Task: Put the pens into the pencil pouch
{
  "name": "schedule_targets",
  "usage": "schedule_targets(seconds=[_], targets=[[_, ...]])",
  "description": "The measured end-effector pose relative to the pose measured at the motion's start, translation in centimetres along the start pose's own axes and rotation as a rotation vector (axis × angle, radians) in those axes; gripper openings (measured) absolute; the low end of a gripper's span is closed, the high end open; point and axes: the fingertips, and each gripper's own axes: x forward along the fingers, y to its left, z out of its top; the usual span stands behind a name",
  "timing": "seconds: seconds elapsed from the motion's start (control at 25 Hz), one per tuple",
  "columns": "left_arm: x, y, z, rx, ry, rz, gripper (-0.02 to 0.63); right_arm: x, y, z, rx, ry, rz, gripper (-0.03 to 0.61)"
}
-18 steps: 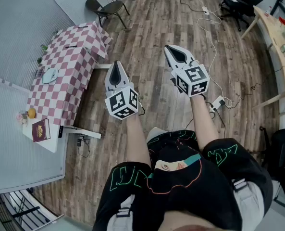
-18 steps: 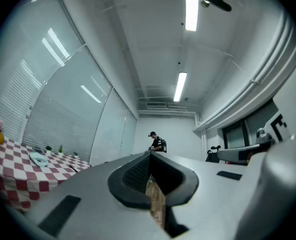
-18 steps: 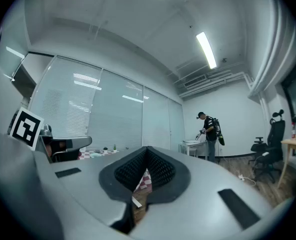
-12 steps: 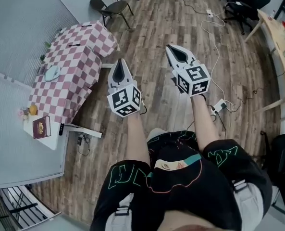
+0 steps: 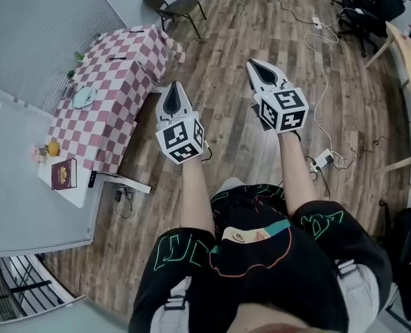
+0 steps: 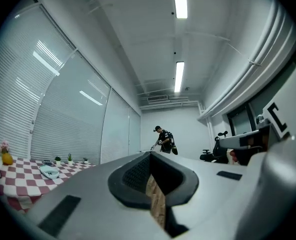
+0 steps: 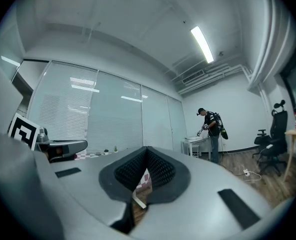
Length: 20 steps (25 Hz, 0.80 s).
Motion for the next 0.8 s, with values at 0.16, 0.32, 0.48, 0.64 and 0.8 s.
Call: schedule_targets(seconds=[0.16, 0.32, 0.48, 0.64, 0.8], targets=[[0.0, 1.3, 0.8, -0.019, -0.024, -0.006, -0.005, 1.3, 0.5, 0.4, 0.016, -0.013, 0.029, -0.002], [-0.4, 2.8, 1.1, -0.013, -0.033, 0.026, -0.003, 2.4, 1.3, -0.1, 0.044, -0.017, 0.080, -0.002], [0.6, 4.9, -0.2, -0.004, -0.012, 0.067, -0.003, 4.9, 1.8, -1.4, 0.054, 0.004, 0.106, -0.002], [2.4, 7.7, -1.3, -0.016, 0.008, 0.101, -0.003, 7.9, 2.6, -2.7, 0.057, 0.029, 0.134, -0.002], [4.6, 9.0, -3.0, -0.035, 0.028, 0.105, -0.003, 10.4, 1.5, -3.8, 0.068, 0.055, 0.116, -0.002]])
